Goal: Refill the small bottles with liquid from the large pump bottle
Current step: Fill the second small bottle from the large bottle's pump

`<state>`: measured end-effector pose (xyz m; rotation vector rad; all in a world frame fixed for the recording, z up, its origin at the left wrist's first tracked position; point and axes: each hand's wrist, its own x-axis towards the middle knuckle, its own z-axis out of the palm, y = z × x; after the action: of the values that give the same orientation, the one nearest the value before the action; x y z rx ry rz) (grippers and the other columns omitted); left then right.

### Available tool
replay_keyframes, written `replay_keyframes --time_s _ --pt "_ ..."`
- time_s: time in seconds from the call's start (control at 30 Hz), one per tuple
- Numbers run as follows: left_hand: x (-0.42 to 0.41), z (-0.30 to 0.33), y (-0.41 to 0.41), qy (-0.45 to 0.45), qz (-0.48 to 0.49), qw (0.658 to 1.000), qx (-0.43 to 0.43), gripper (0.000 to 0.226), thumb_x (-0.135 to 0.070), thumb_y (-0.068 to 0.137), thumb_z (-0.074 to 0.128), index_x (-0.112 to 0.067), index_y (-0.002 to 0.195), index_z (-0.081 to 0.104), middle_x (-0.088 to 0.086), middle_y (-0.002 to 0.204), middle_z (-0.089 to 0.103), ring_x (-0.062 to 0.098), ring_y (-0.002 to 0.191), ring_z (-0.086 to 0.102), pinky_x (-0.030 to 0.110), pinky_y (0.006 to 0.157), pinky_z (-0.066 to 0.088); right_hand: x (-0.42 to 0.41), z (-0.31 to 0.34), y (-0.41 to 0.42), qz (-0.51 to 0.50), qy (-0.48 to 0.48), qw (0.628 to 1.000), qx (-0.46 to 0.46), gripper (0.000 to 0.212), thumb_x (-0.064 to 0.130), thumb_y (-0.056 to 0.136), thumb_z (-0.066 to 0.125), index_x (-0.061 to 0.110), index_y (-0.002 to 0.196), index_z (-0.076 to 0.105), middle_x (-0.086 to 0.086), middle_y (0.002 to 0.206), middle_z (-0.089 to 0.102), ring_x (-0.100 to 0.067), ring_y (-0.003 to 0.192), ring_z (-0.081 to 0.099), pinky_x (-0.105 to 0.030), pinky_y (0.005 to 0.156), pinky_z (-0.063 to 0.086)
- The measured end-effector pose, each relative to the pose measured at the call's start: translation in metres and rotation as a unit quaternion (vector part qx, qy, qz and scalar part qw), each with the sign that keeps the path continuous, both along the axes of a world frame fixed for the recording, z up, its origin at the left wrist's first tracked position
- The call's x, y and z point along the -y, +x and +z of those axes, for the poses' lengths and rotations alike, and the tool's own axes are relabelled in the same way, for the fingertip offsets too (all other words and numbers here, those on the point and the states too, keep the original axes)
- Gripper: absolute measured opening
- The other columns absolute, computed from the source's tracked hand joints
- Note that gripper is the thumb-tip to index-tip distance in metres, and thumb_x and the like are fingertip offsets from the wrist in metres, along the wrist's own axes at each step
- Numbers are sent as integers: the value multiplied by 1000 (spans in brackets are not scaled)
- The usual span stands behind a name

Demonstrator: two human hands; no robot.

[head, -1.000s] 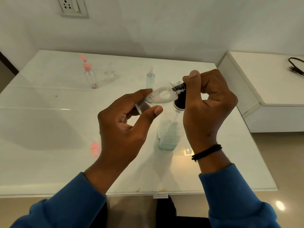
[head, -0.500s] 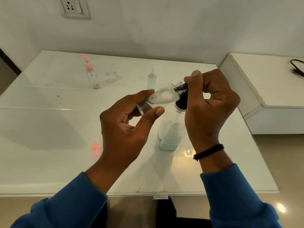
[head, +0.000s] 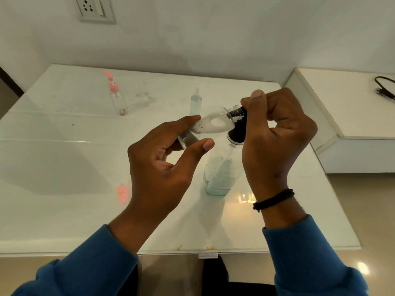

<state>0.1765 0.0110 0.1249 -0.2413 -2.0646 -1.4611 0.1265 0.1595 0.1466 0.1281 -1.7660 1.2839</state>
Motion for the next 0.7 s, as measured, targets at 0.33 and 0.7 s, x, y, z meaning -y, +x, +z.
replay_keyframes --time_s 0.33,0.7 --pt "0 -1 0 7 -1 1000 4 39 -27 87 78 -10 122 70 -8 116 71 4 105 69 12 87 54 0 2 0 3 -5 1000 -1 31 5 95 61 -9 67 64 -16 64 60 -22 62 54 -23 61 45" --pt "1 -1 -1 4 -7 1000 -3 38 -25 88 79 -11 122 69 -12 116 69 2 106 69 12 87 53 1 0 0 -3 2 1000 -9 33 3 95 62 -9 65 61 -17 63 59 -25 61 54 -29 60 45"
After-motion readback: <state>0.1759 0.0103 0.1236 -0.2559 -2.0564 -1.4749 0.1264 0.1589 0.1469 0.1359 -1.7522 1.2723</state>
